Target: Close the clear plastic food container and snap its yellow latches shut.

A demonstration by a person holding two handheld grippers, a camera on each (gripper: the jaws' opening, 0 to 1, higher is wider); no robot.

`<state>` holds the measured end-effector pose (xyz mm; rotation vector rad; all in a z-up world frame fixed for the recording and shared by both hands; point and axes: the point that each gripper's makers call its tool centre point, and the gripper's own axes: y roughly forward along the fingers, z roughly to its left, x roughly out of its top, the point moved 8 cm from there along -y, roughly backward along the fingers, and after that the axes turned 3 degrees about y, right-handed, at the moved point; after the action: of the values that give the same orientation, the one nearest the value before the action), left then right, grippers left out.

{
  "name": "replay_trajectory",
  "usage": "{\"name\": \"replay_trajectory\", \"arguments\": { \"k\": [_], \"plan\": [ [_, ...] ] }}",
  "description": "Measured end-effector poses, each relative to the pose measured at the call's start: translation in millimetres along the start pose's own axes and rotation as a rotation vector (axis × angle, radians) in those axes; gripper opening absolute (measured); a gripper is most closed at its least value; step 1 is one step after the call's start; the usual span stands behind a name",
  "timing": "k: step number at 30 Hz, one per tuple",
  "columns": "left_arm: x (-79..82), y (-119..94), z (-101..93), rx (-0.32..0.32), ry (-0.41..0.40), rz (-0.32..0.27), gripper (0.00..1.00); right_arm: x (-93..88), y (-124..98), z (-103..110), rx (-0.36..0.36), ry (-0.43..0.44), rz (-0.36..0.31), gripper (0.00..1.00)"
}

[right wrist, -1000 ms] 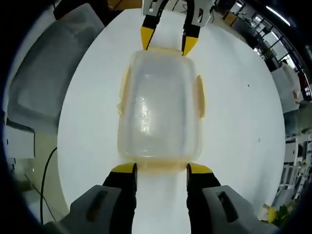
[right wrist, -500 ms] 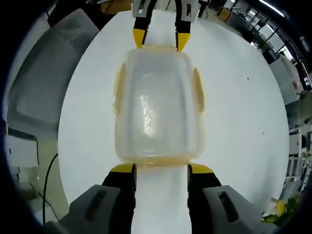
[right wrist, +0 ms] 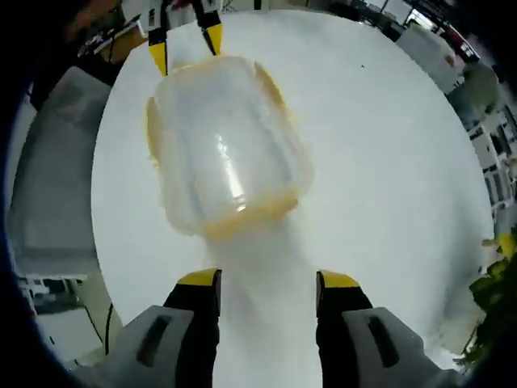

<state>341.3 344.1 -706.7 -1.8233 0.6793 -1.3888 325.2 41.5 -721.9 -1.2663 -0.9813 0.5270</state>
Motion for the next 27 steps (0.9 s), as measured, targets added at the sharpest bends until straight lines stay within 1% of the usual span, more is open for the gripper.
{"name": "replay_trajectory", "arguments": {
  "k": [1,2,3,4,5,6,7,8,9,10,11,12,13,14,15,16,18,20,23,25,27],
  "plan": [
    [1.4,-3,-2.3,-0.044,-0.079,-0.062,0.38,-0.5,-5,-2,-0.008,0.045,-0.008,0.42],
    [5.1,-8,-8.6,-0.137,-0.231,-0.17,0.45,-0.3,-11,-5,-0.023,0.095,-0.032,0.41],
    [5.8,-10,-9.2,-0.169,-0.336,-0.226,0.53,0.6,-15,-8,-0.031,0.126,-0.055,0.39],
    [5.0,-14,-7.7,-0.176,-0.45,-0.289,0.56,1.6,-22,-8,-0.037,0.213,-0.086,0.38],
    [4.2,-15,-5.3,-0.163,-0.514,-0.33,0.56,3.8,-25,-7,-0.023,0.264,-0.121,0.37],
    [1.6,-17,-3.5,-0.147,-0.587,-0.355,0.56,8.1,-28,-5,0.017,0.334,-0.181,0.39],
    [-0.8,-16,-0.4,-0.11,-0.632,-0.358,0.55,11.7,-30,-2,0.054,0.4,-0.222,0.41],
    [-2.8,-15,2.9,-0.063,-0.706,-0.362,0.53,16.6,-31,2,0.117,0.517,-0.271,0.43],
    [-4.2,-15,1.2,-0.073,-0.74,-0.363,0.53,19.0,-32,5,0.162,0.601,-0.29,0.43],
    [-5.1,-14,-1.8,-0.088,-0.778,-0.345,0.53,22.6,-31,8,0.227,0.691,-0.323,0.43],
    [-4.7,-12,-3.7,-0.097,-0.821,-0.348,0.54,23.6,-31,9,0.245,0.715,-0.332,0.42],
    [-4.3,-11,-4.0,-0.097,-0.843,-0.353,0.54,24.5,-28,10,0.279,0.78,-0.347,0.41],
    [-4.6,-9,-4.8,-0.094,-0.92,-0.355,0.55,24.5,-26,10,0.285,0.814,-0.355,0.39],
    [-4.5,-7,-6.5,-0.096,-0.949,-0.356,0.57,24.1,-25,10,0.292,0.842,-0.355,0.39],
    [-1.6,-6,-9.8,-0.132,-0.978,-0.374,0.59,23.7,-22,11,0.291,0.869,-0.351,0.39],
    [0.2,-5,-12.0,-0.148,-1.005,-0.381,0.6,23.2,-21,10,0.283,0.854,-0.352,0.41],
    [3.5,-2,-13.2,-0.146,-1.085,-0.396,0.6,25.2,-18,14,0.305,0.909,-0.35,0.43],
    [7.2,1,-12.9,-0.137,-1.127,-0.405,0.6,27.6,-16,16,0.335,0.945,-0.35,0.43],
    [11.0,6,-11.9,-0.129,-1.148,-0.384,0.64,28.9,-11,17,0.325,0.95,-0.336,0.44],
    [10.9,9,-9.5,-0.097,-1.151,-0.364,0.63,29.6,-8,19,0.318,0.939,-0.319,0.44],
    [13.0,12,-10.9,-0.1,-1.159,-0.352,0.6,31.0,-5,22,0.329,0.931,-0.305,0.44]
  ]
}}
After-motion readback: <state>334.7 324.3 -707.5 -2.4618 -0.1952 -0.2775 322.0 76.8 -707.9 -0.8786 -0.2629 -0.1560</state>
